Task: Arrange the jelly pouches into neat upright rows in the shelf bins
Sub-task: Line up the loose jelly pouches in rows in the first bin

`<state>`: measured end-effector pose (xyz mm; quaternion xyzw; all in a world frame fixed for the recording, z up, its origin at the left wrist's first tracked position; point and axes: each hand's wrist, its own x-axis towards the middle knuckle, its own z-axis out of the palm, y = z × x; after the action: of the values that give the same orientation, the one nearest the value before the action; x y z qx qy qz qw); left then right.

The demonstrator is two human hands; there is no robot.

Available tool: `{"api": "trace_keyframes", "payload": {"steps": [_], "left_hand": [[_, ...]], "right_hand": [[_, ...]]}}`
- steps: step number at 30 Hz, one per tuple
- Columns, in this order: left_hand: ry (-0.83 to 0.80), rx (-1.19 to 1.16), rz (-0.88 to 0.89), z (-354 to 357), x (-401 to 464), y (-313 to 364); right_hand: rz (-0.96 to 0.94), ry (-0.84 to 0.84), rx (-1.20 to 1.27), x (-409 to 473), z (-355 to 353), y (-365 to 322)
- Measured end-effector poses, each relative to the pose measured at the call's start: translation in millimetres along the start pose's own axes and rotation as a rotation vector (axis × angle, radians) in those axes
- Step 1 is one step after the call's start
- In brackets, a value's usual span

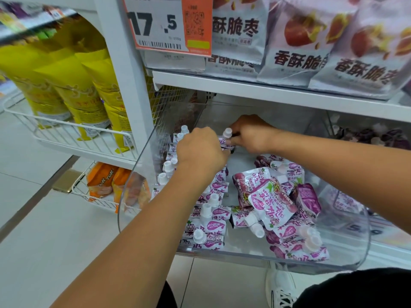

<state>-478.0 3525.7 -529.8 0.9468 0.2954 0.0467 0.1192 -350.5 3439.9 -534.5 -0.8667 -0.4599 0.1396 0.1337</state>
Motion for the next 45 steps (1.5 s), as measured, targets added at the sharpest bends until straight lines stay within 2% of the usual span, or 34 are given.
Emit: {"api": "trace_keyframes", "payload": {"steps": [6, 14, 18, 24, 27, 29, 32, 36, 40, 42, 45], "left_hand": [[0.001, -0.055, -0.036, 2, -1, 4], [0.063, -0.132, -0.077, -1, 4, -3], [0.189, -0.256, -0.079, -5, 7, -9], [0.125, -0.255, -0.019, 4, 5, -26], [0.111, -0.182, 0.046, 6, 1, -24], [0.147, -0.151, 0.062, 8, 1, -23], [0.203, -0.157, 0.046, 11, 2, -20], [0.206, -0.195, 0.014, 10, 2, -18], [0.205, -0.235, 0.039, -6, -15, -20], [0.099, -0.193, 0.079, -16, -36, -31], [-0.19, -0.122, 0.178, -17, -66, -54]], "right_hand": [[0.006, 0.068, 0.133, -1, 12, -7], [0.065, -0.161, -0.095, 4, -11, -16], [0.049, -0.202, -0.087, 8, -4, -22], [0.038, -0.183, -0.12, 9, 7, -26], [0.099, 0.059, 0.076, 2, 2, -23], [0.205, 0.129, 0.222, 4, 1, -20], [0.401, 0.061, 0.621, 7, 6, -21], [0.478, -0.071, 1.131, -6, 3, -20], [0.575, -0.088, 1.241, -24, -4, -38], [0.618, -0.198, 1.3, -38, -6, -46], [0.611, -0.385, 1.36, -40, 3, -56]]}}
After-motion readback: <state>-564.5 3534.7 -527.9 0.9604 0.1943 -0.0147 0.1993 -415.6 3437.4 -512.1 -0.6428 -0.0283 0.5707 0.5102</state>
